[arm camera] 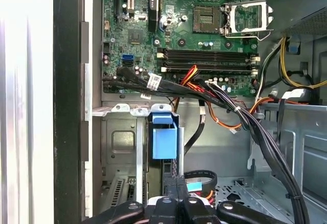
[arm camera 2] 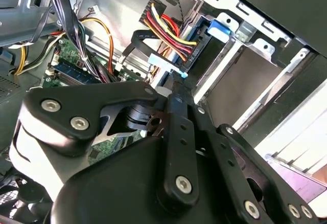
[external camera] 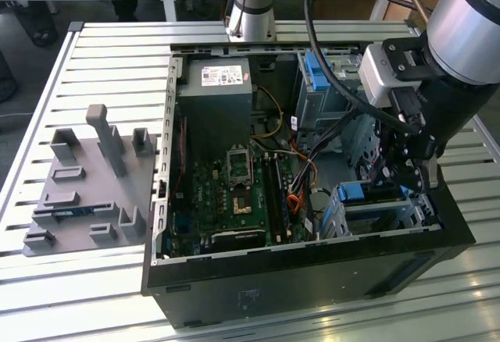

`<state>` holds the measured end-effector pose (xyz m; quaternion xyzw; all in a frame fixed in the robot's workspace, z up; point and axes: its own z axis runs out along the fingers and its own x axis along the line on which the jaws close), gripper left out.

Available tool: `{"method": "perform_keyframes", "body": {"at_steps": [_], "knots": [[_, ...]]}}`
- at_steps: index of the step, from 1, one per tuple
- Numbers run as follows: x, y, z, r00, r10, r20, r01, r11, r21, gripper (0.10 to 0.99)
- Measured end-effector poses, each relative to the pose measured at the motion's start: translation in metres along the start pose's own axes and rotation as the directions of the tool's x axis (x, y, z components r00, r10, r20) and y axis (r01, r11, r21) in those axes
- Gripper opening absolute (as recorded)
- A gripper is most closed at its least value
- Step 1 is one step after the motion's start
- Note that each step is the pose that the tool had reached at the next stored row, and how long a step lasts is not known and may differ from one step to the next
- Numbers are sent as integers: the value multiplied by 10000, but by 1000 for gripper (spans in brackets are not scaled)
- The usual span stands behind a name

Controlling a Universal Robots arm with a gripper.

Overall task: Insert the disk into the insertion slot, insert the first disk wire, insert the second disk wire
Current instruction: 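Insert the second disk wire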

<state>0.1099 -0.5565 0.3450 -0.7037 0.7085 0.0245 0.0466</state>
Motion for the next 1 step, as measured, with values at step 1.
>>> {"method": "perform_keyframes", "body": {"at_steps": [1], "knots": [[0,0,-1,10000,0,-1,0,10000,0,106]]}}
